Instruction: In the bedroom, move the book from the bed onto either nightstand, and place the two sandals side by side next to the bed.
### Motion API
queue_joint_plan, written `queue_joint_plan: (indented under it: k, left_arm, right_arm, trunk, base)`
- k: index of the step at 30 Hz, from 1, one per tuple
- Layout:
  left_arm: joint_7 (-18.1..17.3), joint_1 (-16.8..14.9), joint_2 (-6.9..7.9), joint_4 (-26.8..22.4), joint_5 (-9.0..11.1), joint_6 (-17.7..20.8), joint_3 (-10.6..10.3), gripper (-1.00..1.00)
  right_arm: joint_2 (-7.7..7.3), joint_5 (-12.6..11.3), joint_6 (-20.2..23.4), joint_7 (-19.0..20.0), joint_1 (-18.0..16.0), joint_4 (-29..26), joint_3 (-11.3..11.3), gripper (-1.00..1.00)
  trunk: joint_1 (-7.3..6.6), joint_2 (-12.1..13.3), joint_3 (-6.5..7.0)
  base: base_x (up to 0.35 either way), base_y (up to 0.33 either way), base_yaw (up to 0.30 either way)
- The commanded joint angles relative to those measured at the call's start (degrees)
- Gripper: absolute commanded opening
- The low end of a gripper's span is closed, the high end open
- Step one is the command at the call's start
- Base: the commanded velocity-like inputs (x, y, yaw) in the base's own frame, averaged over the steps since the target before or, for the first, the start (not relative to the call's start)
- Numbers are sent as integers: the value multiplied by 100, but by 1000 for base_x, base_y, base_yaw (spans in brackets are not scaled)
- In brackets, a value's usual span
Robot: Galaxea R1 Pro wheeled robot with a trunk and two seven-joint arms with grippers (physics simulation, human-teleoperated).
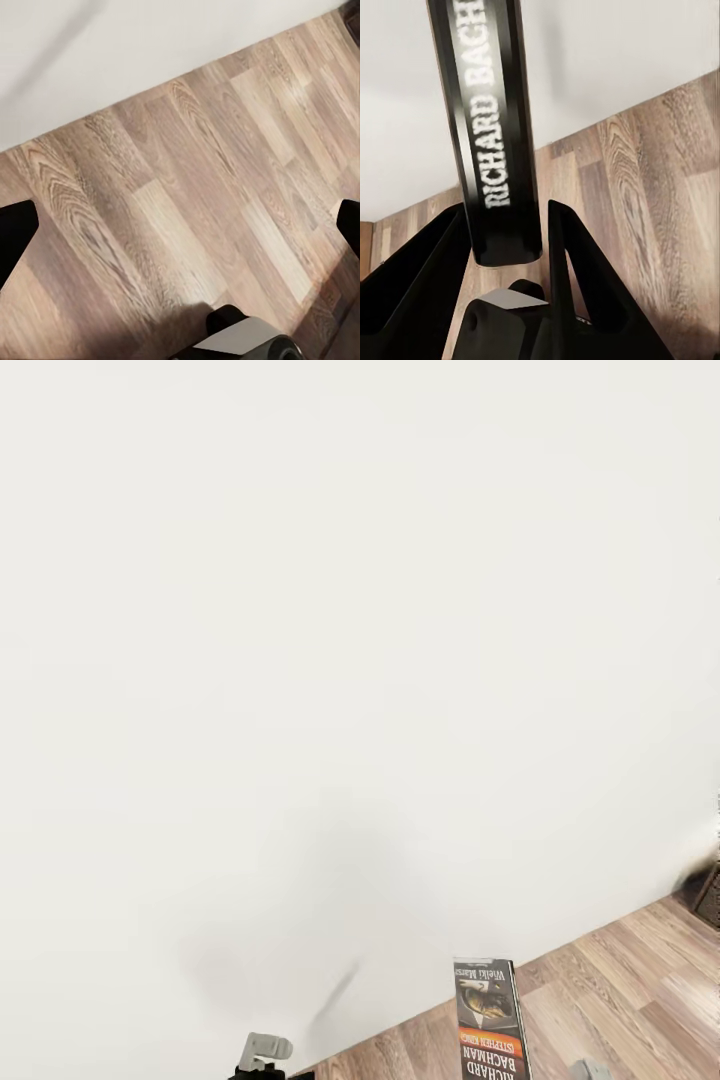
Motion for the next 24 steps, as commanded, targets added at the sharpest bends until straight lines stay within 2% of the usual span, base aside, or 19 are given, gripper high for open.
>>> queue_joint_plan:
  k: [1,7,24]
  left_arm:
    - [-25,-4,-3,4,-25,-12,42,100]
    - [-25,-4,-3,4,-25,-12,42,100]
    - [-25,-4,-11,4,-25,-18,42,100]
  right_arm:
    - [-4,-65,60,9,-6,-4,21,-100]
    - [-4,-65,60,9,-6,-4,21,-100]
    - [-4,-65,60,9,-6,-4,21,-100]
  trunk:
    - [4,-7,-9]
    - [4,-7,-9]
    - [4,-7,-9]
  base:
    - [251,0,-166]
    - [79,0,-166]
    - [2,0,-166]
